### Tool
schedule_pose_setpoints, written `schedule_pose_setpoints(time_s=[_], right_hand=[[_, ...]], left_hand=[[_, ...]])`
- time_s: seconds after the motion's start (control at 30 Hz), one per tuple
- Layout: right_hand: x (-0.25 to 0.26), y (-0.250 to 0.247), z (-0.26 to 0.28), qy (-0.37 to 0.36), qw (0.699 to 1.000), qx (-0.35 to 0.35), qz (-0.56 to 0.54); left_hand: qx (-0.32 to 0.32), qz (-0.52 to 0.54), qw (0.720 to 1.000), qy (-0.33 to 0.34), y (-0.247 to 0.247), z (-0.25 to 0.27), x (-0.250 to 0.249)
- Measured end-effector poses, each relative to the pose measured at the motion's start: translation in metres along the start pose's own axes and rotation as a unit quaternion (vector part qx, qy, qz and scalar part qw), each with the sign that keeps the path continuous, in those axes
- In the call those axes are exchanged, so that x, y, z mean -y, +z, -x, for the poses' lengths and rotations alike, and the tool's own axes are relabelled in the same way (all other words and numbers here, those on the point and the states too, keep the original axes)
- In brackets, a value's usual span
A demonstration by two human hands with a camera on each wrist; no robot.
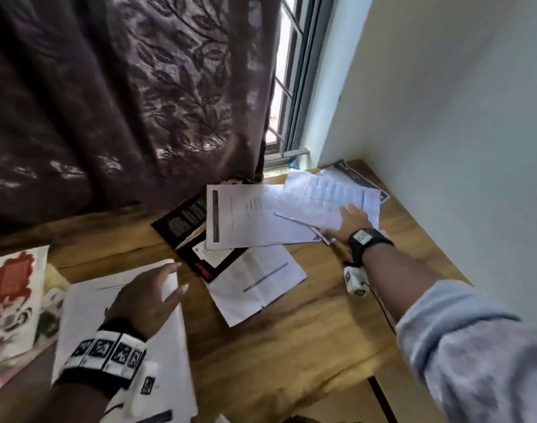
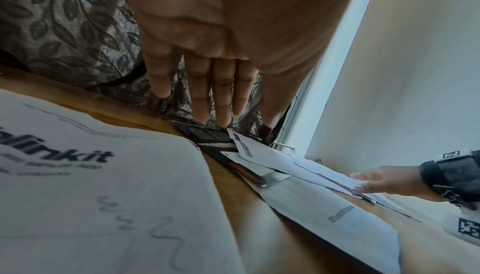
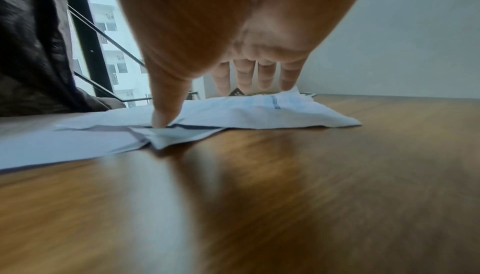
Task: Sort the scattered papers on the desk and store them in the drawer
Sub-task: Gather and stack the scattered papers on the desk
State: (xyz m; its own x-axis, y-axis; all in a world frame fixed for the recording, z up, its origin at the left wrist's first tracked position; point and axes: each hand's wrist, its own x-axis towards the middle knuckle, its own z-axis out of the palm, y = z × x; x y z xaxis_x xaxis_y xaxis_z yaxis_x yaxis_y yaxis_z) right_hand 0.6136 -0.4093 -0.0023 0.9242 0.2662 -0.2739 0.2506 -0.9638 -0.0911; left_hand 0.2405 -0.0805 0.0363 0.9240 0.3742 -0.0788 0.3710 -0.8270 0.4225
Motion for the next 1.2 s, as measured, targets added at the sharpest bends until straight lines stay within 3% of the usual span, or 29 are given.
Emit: schedule_pose_setpoints(time_s=[0.13, 0.6, 0.73, 0.87, 0.93, 1.03, 1.1, 1.2], right_hand=[[0.003, 0.001, -0.01, -0.046, 0.999, 0.008, -0.014], [0.031, -0.019, 0.026, -0.135, 0.984, -0.118, -0.005], [0.067, -0.027, 0.064, -0.225, 0.956, -0.178, -0.057], [0.118, -0.033, 0.117, -0.378, 0.893, -0.218, -0.109], [0.141, -0.037, 0.146, -0.479, 0.842, -0.225, -0.104], [0.173, -0.038, 0.188, -0.563, 0.781, -0.251, -0.102], [0.192, -0.036, 0.21, -0.584, 0.757, -0.272, -0.108], [0.215, -0.029, 0.232, -0.594, 0.752, -0.265, -0.109]], left_hand=[[0.004, -0.018, 1.0, -0.017, 0.006, -0.009, -0.012], [-0.01, 0.013, 0.998, -0.053, 0.01, -0.001, -0.023], [-0.024, 0.073, 0.993, -0.094, 0.006, 0.003, -0.013], [-0.028, 0.143, 0.978, -0.146, -0.007, 0.009, 0.007], [-0.028, 0.251, 0.948, -0.192, -0.019, 0.011, 0.021], [-0.044, 0.514, 0.806, -0.291, -0.039, 0.018, 0.037], [-0.043, 0.567, 0.752, -0.334, -0.05, 0.025, 0.05], [0.016, 0.578, 0.743, -0.337, -0.054, 0.036, 0.066]])
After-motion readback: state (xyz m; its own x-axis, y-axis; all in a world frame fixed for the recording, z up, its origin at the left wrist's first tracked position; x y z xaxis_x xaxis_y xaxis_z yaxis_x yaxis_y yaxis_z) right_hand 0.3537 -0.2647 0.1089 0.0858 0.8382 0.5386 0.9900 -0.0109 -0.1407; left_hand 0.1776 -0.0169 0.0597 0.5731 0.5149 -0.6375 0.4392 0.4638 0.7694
